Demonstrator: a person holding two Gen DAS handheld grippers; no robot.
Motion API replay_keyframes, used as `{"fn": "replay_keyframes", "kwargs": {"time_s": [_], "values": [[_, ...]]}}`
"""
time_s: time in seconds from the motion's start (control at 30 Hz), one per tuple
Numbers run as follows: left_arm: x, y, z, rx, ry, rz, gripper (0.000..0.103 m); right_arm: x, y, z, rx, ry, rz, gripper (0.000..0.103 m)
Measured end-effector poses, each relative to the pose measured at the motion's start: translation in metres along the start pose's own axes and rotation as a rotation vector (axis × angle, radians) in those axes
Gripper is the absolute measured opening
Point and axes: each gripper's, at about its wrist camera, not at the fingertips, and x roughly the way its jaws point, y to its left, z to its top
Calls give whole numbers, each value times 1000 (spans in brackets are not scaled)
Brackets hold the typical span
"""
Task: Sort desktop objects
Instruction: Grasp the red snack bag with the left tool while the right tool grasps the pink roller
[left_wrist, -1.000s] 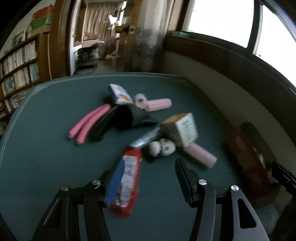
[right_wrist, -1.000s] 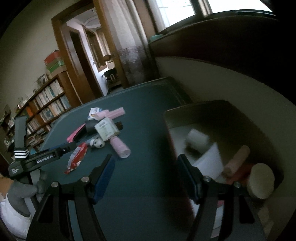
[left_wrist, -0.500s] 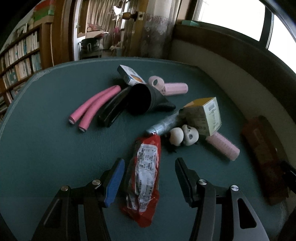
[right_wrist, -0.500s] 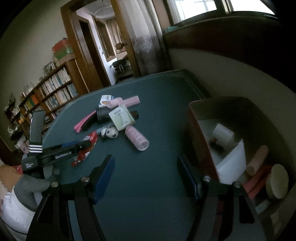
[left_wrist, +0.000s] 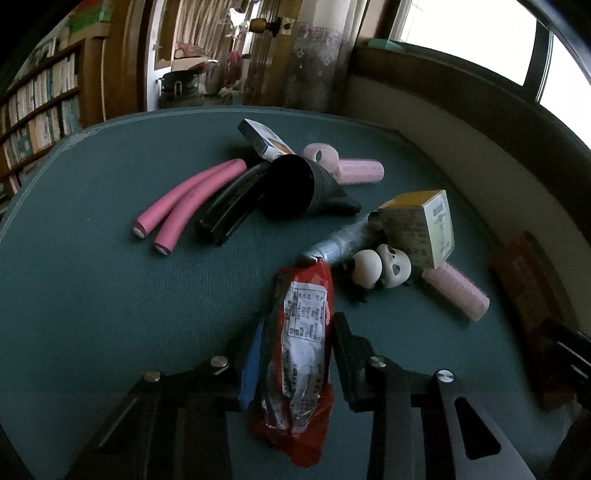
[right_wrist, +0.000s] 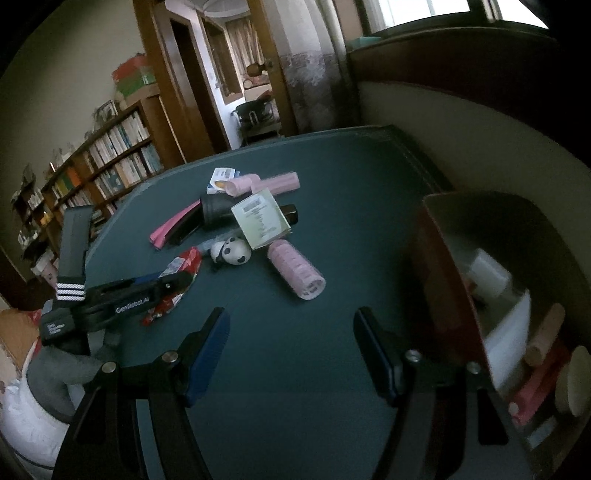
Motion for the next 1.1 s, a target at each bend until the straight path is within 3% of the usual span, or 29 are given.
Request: {"fn": "replay_keyframes", "kwargs": {"time_s": [0.7, 0.83, 1.0, 1.1], "values": [[-12, 5, -5, -39, -20, -96, 31, 91, 2, 36, -46, 95, -69, 72], [-15, 4, -8, -42, -19, -100, 31, 104, 2, 34, -75, 108, -73, 61], [-15, 6, -9, -43, -15, -102, 31, 105, 7, 30, -119, 101, -110, 37], [-16, 6, -10, -43, -16, -102, 31, 101, 9, 26, -132, 97, -119, 32]]}}
